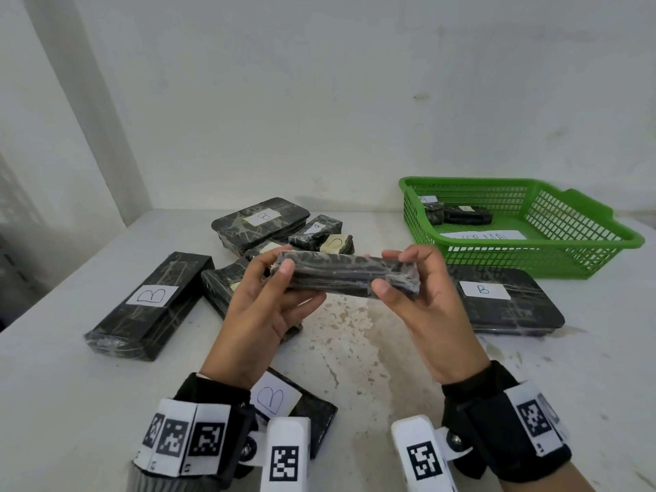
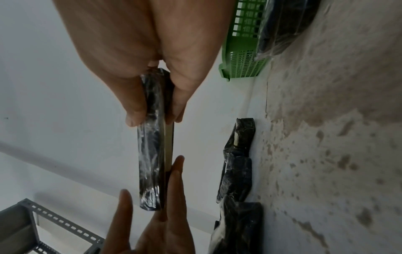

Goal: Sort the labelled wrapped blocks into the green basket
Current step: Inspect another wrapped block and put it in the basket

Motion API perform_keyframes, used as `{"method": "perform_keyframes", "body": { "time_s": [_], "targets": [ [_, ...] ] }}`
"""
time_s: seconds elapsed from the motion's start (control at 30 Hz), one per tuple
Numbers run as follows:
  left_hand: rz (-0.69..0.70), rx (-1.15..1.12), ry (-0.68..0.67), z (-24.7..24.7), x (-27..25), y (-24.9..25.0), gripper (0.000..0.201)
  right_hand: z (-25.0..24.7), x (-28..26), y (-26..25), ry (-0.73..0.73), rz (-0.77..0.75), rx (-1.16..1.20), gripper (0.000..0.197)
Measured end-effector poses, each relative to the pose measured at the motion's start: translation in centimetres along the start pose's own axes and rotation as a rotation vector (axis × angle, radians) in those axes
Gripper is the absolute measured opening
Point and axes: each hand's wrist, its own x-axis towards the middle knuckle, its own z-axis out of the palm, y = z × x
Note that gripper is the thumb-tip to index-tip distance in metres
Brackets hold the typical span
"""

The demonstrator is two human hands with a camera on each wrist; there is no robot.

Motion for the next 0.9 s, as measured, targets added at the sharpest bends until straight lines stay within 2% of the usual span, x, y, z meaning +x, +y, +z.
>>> {"method": "perform_keyframes", "body": {
  "time_s": [0.07,0.23,0.33,0.43,0.53,0.7,0.8,0.83,0.9],
  "targets": [
    [0.03,0.025,0.04,0.2,0.0,-0.2,0.038,-0.1,0.2,0.2,0.003,0.052,0.062,0.05],
    [0.108,0.045,0.076,0.1,0.0,-0.5,0.042,0.5,0.2,0.3,-0.023,0.202,0.278,0.065],
    [0.112,0.039,0.077,0.0,0.0,-0.6,0.044,0.6,0.1,0.1,-0.034,0.194,0.333,0.056],
    [0.098,0.035,0.021,-0.1,0.0,-0.5,0.04,0.3,0.2,-0.1,-0.009,0.184,0.333,0.046],
    [0.108,0.099,-0.012,0.1,-0.1,-0.6,0.038,0.1,0.3,-0.1,-0.008,0.184,0.342,0.048],
    [0.161,0.16,0.031,-0.2,0.0,-0.6,0.031,0.3,0.3,-0.3,-0.043,0.22,0.389,0.049],
    [0.142,0.164,-0.003,-0.2,0.0,-0.7,0.026,0.2,0.4,-0.1,0.013,0.187,0.344,0.037],
    [0.129,0.155,-0.028,-0.2,-0.1,-0.7,0.026,0.0,0.5,0.0,0.033,0.17,0.317,0.032],
    [0.096,0.125,-0.078,-0.1,-0.2,-0.8,0.039,-0.4,0.6,0.0,0.055,0.15,0.275,0.03]
  ]
}}
